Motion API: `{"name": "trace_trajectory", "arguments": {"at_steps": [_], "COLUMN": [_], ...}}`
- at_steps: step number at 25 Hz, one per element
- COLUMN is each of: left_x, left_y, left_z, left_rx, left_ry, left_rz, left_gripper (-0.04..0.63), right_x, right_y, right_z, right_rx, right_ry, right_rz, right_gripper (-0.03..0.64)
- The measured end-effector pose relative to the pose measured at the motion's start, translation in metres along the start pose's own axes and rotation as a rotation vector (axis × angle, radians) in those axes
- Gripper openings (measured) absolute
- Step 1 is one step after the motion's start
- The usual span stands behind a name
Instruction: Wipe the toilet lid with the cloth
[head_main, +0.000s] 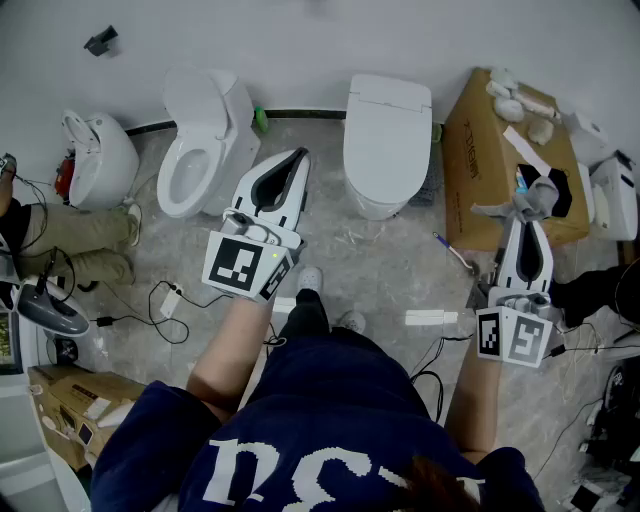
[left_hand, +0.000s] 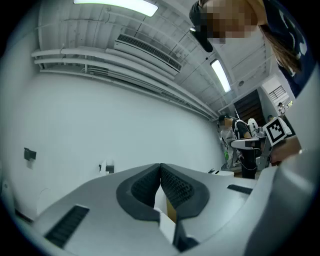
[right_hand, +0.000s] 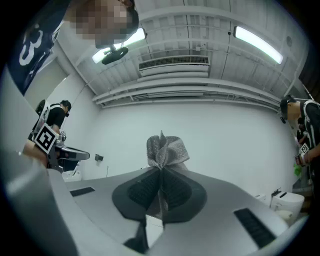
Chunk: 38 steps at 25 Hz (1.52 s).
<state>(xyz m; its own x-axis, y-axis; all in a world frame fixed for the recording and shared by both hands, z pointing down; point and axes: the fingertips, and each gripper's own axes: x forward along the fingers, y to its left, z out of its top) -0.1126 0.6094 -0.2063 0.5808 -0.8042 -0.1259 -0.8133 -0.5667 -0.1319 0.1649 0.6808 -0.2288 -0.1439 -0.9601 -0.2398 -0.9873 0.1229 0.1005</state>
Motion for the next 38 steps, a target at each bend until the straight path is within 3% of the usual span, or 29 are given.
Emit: {"name": "trace_trajectory", "arguments": {"at_steps": [17,28,34,38], "left_x": [0.029,0.135,0.216,0.271], "left_y": [-0.004,0.125,0.208,0.240], "left_z": [-0.022,-0.074,-0.099,-0.119], "left_rx": [0.018,-0.051,-0.061,-0.072], "left_ry": [0.036,0.062,0.080,0.100], "left_rz": [-0.014,-0.023,-0.069,-0.115], "left_gripper": [0.020,0.020,0.020,0.020], "right_x": [0.012,0.172,0.269,0.313], "right_y": [-0.012,0.021,0.039,0.034], "right_z": [-0.019,-0.082,-0.116,-0.139], "right_rx": [0.068,0.092,0.077,0.083], "right_ry": [-0.015,0.057,0.110,0.159], "right_rz": [0.004,0.012,-0.014,-0.059], "right_gripper": [0.035,0.035,0.035,0.035]}}
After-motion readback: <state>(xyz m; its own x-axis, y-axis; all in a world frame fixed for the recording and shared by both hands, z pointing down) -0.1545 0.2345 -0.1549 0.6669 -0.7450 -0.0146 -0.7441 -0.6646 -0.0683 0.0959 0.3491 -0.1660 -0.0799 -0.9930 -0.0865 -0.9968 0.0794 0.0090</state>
